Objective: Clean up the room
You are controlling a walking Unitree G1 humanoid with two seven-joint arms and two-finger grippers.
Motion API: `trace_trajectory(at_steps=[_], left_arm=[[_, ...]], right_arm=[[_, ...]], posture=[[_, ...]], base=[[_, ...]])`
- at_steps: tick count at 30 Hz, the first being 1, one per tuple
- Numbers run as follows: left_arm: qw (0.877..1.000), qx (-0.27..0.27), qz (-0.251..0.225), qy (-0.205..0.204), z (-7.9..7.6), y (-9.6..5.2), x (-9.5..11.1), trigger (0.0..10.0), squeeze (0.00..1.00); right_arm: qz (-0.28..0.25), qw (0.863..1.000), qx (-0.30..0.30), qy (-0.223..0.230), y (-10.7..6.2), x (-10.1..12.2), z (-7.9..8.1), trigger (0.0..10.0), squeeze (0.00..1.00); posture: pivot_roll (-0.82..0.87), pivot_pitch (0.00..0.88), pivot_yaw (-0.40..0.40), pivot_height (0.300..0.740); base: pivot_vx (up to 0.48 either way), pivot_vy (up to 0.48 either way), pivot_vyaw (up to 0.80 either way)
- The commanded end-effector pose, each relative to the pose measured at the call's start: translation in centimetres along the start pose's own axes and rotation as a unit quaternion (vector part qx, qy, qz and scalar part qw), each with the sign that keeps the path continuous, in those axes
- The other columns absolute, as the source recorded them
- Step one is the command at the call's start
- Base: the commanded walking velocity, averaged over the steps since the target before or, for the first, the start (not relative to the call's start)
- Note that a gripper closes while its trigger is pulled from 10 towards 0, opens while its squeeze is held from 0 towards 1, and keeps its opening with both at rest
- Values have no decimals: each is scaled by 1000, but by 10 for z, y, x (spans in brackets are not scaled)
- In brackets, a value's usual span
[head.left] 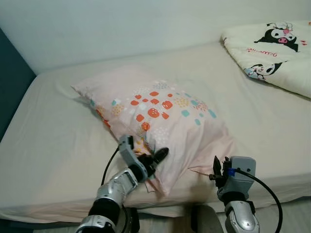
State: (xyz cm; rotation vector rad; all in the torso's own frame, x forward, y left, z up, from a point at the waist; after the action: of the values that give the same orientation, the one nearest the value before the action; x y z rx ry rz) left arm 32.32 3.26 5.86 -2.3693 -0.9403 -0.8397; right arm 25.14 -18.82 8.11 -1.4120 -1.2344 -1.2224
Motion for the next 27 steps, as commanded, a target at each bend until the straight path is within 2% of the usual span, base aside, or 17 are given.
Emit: trace_trajectory(at_steps=[1,2,3,7,10,16,21,23,26,27], left_arm=[[998,-5,37,47,-23,18,-15,7882,0],[998,-5,37,47,-23,18,-15,7882,0],[997,50,26,60,-12,17,-11,0,0],[997,66,4,40,-6,16,-4,0,0],[997,65,-1,33,-6,16,-2,0,0],[998,58,-26,-6,-3,14,4,0,0],[1000,6,-9,-19,-4,10,2,0,0],[999,-45,21,-6,-1,2,2,0,0],[997,-70,35,7,2,-5,6,0,0],[995,-87,47,28,9,-14,12,0,0]], right_arm=[[8,1000,2,4,-3,-2,3,10000,0],[8,1000,2,4,-3,-2,3,10000,0],[8,1000,3,3,-3,-1,4,10000,0],[7,1000,3,3,-2,0,5,10000,0],[7,1000,3,4,-2,1,5,10000,0],[4,1000,6,5,-1,2,6,10000,0],[-6,1000,10,7,2,5,7,10000,0],[-16,1000,14,8,4,8,8,10000,0],[-24,1000,16,10,5,11,8,10000,0],[-36,999,22,16,5,14,9,10000,0]], posture=[[-38,238,147,617],[-38,238,147,617],[-39,236,145,617],[-34,236,142,617],[-33,236,141,617],[-31,232,136,617],[-29,223,134,617],[-28,219,133,617],[-26,214,133,617],[-22,208,131,617]], base=[[0,0,0],[0,0,0],[0,0,0],[0,0,0],[0,0,0],[0,0,0],[0,0,0],[0,0,0],[0,0,0],[0,0,0]])
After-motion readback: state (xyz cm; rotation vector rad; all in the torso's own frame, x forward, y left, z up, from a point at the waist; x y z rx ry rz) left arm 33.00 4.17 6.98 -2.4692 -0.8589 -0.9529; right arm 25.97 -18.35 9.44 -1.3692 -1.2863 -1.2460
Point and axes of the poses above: a point about 5 cm out from each wrist's last joint towards the gripper, its own y axis pointing out of the wrist towards the gripper, its own x axis along the axis of the wrist's last joint, z = x × y, the point moved 1 cm from there along y, pointing out of the wrist towards the gripper, and after that the axes turned 6 degrees about -y, right-handed, at the moved point
